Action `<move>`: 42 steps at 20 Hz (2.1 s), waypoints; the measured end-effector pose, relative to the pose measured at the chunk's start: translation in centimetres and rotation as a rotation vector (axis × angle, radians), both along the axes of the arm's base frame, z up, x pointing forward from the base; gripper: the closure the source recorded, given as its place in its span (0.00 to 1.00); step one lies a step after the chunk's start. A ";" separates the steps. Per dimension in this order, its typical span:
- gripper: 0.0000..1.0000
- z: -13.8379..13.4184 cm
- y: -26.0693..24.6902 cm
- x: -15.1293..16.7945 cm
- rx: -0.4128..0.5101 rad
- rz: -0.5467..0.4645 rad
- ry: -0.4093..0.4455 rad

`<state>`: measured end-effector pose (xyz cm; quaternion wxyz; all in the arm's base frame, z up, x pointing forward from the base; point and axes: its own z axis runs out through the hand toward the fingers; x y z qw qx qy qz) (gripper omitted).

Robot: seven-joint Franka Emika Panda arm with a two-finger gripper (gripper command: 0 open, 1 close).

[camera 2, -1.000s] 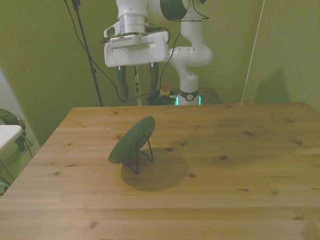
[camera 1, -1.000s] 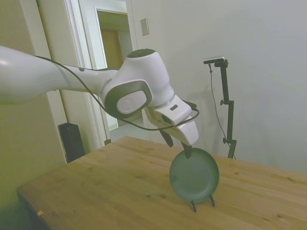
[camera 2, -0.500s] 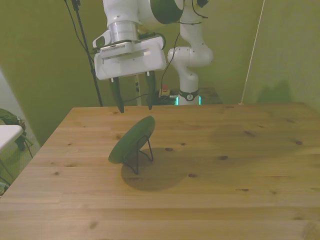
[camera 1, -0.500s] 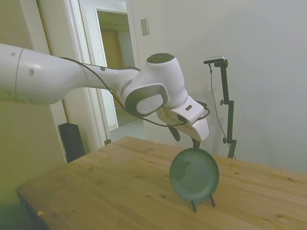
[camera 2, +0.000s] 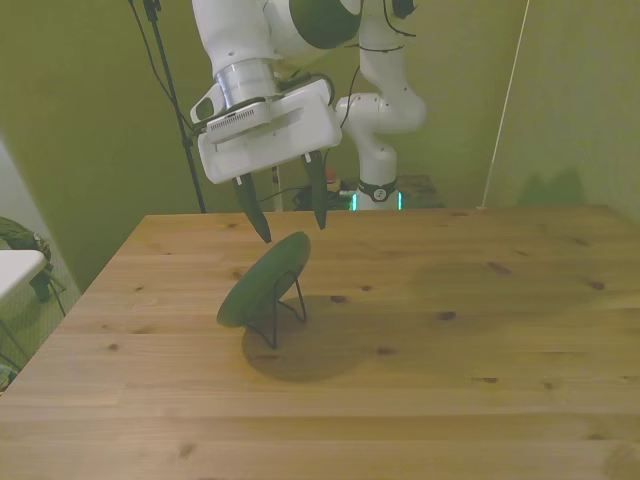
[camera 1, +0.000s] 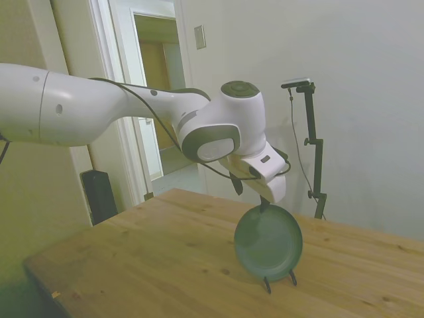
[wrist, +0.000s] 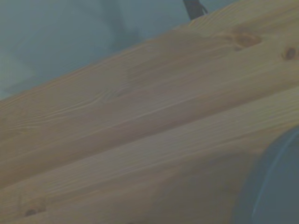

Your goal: Unload the plate

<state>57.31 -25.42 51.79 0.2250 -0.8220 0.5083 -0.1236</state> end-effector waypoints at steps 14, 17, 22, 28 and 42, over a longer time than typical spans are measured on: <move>1.00 -1.8 0.1 2.3 0.031 0.033 0.050; 1.00 -1.8 0.4 2.2 0.058 0.042 0.061; 1.00 -1.9 0.4 2.0 0.076 0.049 0.076; 1.00 -2.1 0.2 1.9 0.083 0.050 0.085; 1.00 -2.0 -0.4 1.3 0.099 0.053 0.107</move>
